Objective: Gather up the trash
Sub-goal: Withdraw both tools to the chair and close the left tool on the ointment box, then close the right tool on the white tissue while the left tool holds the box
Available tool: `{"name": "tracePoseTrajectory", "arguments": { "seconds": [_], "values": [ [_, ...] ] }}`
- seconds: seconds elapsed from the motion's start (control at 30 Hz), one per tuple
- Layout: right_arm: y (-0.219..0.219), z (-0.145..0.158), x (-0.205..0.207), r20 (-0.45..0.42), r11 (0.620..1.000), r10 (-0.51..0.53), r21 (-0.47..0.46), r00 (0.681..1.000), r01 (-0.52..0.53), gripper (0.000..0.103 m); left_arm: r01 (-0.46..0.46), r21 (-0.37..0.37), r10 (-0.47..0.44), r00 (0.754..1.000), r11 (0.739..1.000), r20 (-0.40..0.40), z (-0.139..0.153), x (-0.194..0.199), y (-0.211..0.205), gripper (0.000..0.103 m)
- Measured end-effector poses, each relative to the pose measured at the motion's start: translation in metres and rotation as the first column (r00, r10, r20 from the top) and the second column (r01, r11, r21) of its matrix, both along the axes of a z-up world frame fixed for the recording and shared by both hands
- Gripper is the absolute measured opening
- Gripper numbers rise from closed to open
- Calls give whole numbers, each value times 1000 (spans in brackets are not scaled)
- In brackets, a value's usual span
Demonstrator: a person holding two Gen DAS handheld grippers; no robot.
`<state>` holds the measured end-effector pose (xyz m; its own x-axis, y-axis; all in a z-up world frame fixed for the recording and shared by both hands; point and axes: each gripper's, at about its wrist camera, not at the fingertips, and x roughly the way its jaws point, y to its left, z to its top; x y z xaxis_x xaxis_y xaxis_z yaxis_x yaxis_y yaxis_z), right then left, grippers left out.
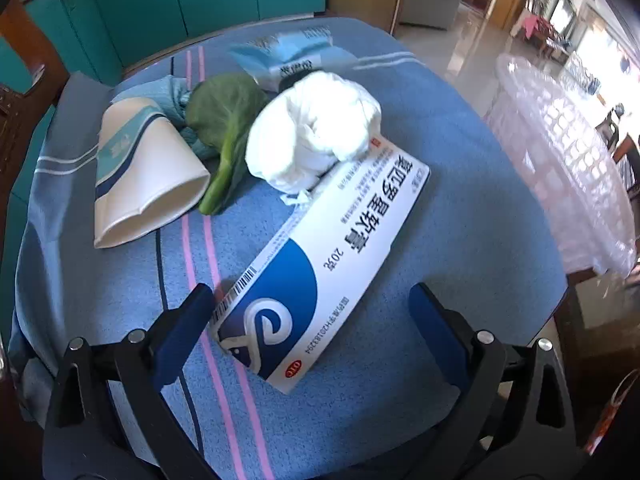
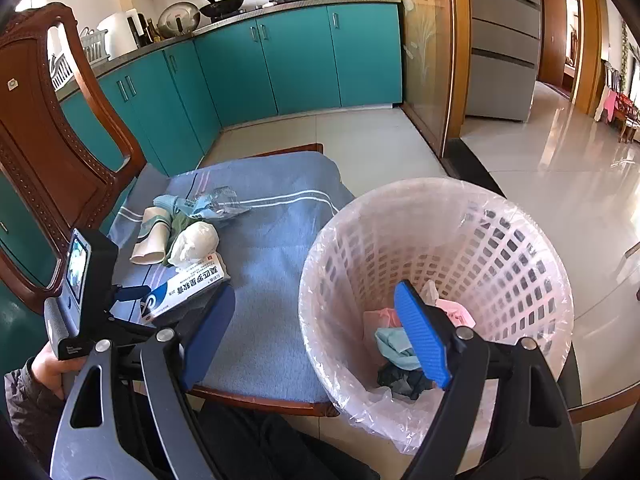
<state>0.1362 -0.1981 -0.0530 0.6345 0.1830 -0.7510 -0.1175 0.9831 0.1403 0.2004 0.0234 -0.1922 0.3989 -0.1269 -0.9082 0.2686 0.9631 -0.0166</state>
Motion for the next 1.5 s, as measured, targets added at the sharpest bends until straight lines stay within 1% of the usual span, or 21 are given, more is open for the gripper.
{"name": "tracePoseTrajectory", "arguments": {
  "seconds": [0.1, 0.17, 0.27, 0.33, 0.4, 0.5, 0.7, 0.93, 1.0, 1.07, 1.17, 1.27, 1.37, 1.4, 1.47, 1.5],
  "values": [
    [-1, -3, 1, -9, 1000, -2, 3, 1000, 2, 80, -1, -14, 1, 1000, 1000, 4, -3, 2, -1, 97],
    [-1, -6, 1, -16, 1000, -4, 5, 1000, 4, 80, -10, -20, 10, 1000, 1000, 14, -4, 1, 0, 93],
    [-1, -7, 1, -21, 1000, -1, 10, 1000, 1, 80, -11, -21, 11, 1000, 1000, 26, -5, -5, 6, 81],
    [1, -8, 1, -22, 1000, 1, 9, 1000, -1, 80, -11, -19, 12, 1000, 1000, 29, -3, -9, 9, 66],
    [2, -9, 1, -26, 1000, 5, 10, 1000, -4, 80, -10, -27, 11, 1000, 1000, 29, 1, -12, 11, 62],
    [5, -11, 1, -30, 1000, 12, 8, 999, -11, 80, -10, -38, 11, 1000, 999, 28, 2, -17, 14, 59],
    [11, -13, 1, -38, 1000, 23, 4, 999, -23, 80, -12, -71, 13, 1000, 997, 16, 9, -29, 13, 55],
    [18, -15, 1, -46, 999, 38, 7, 998, -38, 80, -44, -83, 47, 998, 996, 37, 20, -54, 26, 54],
    [22, -15, 4, -52, 999, 50, 20, 997, -49, 80, -63, -91, 66, 997, 994, 33, 20, -59, 33, 54],
    [30, -14, 8, -53, 995, 80, 57, 995, -77, 80, -82, -94, 84, 996, 992, 23, 17, -60, 38, 54],
    [52, -14, 17, -43, 986, 138, 104, 989, -133, 81, -108, -105, 109, 994, 989, 1, 12, -62, 45, 54],
    [86, -19, 32, -32, 968, 222, 126, 975, -216, 80, -117, -110, 119, 993, 987, 6, 10, -63, 45, 54],
    [120, -33, 52, -61, 960, 265, 108, 962, -258, 80, -129, -118, 130, 991, 985, 2, 10, -64, 46, 58],
    [131, -40, 60, -75, 958, 277, 98, 958, -269, 80, -132, -123, 133, 991, 984, -1, 10, -65, 46, 63],
    [150, -53, 74, -91, 957, 288, 67, 953, -283, 80, -137, -124, 138, 990, 983, -2, 10, -64, 46, 69],
    [159, -60, 81, -100, 959, 282, 42, 954, -279, 80, -137, -121, 138, 990, 983, -2, 10, -65, 45, 70]
  ]
}}
